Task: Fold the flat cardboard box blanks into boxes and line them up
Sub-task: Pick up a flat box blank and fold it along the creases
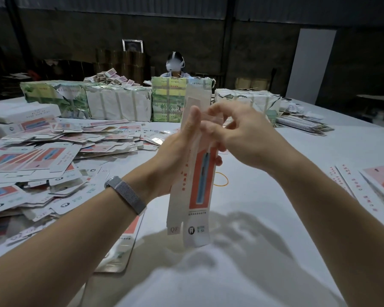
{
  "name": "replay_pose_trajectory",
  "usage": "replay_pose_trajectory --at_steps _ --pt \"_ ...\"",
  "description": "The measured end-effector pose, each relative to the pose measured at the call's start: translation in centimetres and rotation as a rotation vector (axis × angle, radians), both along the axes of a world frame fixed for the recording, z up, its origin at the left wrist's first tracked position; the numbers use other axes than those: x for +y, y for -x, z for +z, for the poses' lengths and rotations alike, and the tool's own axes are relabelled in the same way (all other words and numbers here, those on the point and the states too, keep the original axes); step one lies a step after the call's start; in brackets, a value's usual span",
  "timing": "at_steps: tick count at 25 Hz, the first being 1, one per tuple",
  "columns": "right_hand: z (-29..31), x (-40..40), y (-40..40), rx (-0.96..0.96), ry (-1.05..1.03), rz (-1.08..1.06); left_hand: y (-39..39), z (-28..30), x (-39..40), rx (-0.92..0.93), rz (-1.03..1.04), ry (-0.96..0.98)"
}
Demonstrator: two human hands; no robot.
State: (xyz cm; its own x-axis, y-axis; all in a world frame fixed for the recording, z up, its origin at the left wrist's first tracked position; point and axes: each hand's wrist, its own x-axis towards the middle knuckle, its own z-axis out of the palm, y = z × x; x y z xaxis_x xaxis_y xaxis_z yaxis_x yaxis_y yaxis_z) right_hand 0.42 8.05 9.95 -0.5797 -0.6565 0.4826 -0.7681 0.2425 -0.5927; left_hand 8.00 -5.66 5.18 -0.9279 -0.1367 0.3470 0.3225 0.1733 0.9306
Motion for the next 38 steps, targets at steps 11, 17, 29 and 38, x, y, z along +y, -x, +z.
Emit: replay_pose_trajectory --at_steps 11,17,29,38 --pt "0.1 -0.6 -1.3 -0.299 0.281 0.197 0.4 0.1 1.2 0.078 -0.083 -0.045" --pt "-2.0 -1.7 -1.2 -0.421 0.601 0.267 0.4 0.3 1.3 0.122 -0.143 -0.245" --pt "-3.8 -2.9 -1.8 -0.524 0.628 0.45 0.6 0.3 1.7 0.508 0.282 -0.204" --pt "-3.6 -3.0 -1.8 -0.493 0.62 0.386 1.4 -0.5 2.2 0.491 0.155 -0.237"
